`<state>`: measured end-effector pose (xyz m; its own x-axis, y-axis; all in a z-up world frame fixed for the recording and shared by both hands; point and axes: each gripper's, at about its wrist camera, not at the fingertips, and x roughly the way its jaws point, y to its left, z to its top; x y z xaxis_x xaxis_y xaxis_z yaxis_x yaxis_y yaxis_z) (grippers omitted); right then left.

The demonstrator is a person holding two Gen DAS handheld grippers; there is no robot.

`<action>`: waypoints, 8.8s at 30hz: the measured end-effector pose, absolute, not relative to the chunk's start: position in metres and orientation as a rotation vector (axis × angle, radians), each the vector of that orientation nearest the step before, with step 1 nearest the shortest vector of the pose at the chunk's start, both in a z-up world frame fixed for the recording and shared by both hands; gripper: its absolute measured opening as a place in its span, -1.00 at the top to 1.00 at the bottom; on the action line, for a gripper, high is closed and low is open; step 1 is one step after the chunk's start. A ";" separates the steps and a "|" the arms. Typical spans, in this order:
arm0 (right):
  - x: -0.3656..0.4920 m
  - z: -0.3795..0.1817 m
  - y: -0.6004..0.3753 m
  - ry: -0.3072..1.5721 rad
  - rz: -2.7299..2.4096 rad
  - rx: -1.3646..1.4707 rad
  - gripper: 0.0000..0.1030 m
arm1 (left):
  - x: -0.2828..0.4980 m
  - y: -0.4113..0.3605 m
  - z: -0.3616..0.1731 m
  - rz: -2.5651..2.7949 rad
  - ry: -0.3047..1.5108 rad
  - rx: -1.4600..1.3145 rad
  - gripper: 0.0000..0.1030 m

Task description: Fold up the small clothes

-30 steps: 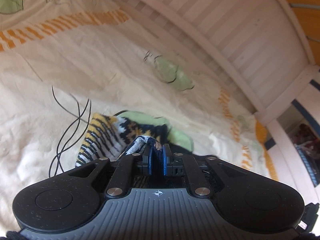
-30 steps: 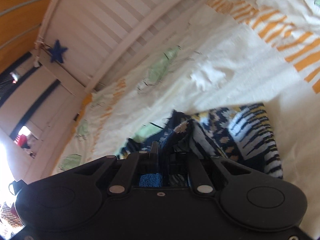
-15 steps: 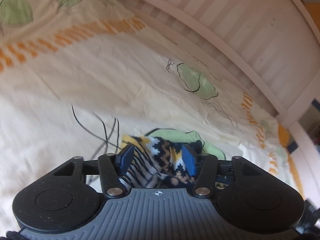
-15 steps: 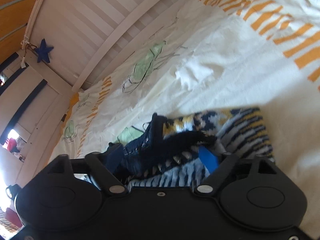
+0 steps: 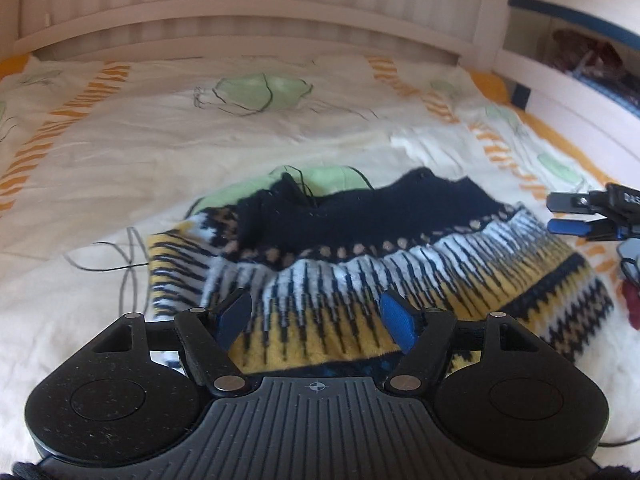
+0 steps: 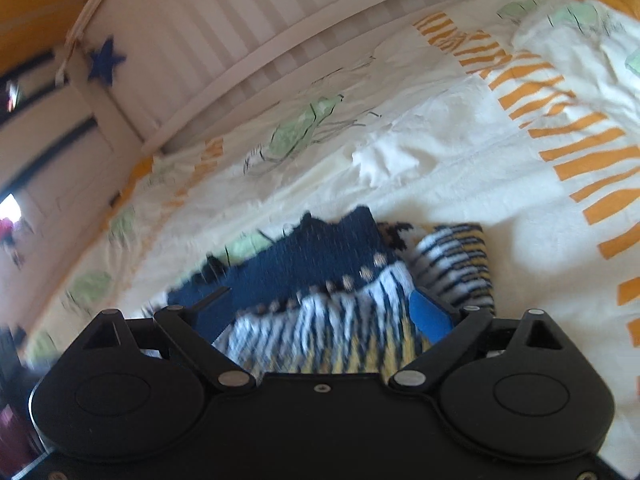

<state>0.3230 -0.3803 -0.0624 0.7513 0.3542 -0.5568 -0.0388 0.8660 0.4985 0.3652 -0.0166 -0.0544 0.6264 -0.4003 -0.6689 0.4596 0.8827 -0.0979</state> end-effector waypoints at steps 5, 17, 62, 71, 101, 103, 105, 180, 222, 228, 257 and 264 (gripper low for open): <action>0.328 -0.069 -0.358 0.739 0.208 0.257 -0.85 | 0.402 -0.019 -0.075 -0.393 0.814 0.063 -0.35; 0.349 -0.097 -0.374 0.785 0.076 0.221 -0.87 | 0.431 -0.006 -0.094 -0.264 0.904 0.091 -0.38; 0.248 -0.040 -0.399 0.749 0.111 0.402 -0.99 | 0.342 -0.079 -0.046 -0.287 0.905 0.090 -0.38; 0.243 -0.055 -0.407 0.784 0.121 0.451 -0.99 | 0.334 -0.110 -0.085 -0.248 0.927 0.237 -0.48; 0.261 -0.050 -0.436 0.775 0.141 0.699 -0.99 | 0.383 -0.136 -0.089 -0.141 0.953 0.128 -0.89; 0.262 -0.051 -0.435 0.781 0.142 0.697 -0.99 | 0.378 -0.136 -0.084 -0.152 0.967 0.139 -0.89; 0.262 -0.052 -0.435 0.785 0.146 0.698 -0.99 | 0.370 -0.133 -0.080 -0.146 0.967 0.141 -0.88; 0.321 -0.073 -0.386 0.908 0.122 0.645 0.18 | 0.319 0.037 -0.026 -0.138 0.924 -0.173 -0.83; 0.345 -0.043 -0.068 0.795 0.494 0.034 -0.26 | 0.318 0.131 0.022 -0.034 0.806 -0.418 -0.84; 0.326 -0.029 -0.086 0.727 0.549 0.100 -0.26 | 0.319 0.130 0.020 -0.034 0.818 -0.416 -0.84; 0.245 -0.054 -0.111 0.628 0.596 -0.113 -0.50 | 0.336 0.046 -0.036 -0.236 0.914 -0.205 -0.80; 0.236 -0.061 -0.081 0.532 0.643 -0.328 -0.49 | 0.346 0.051 -0.037 -0.272 0.940 -0.276 -0.72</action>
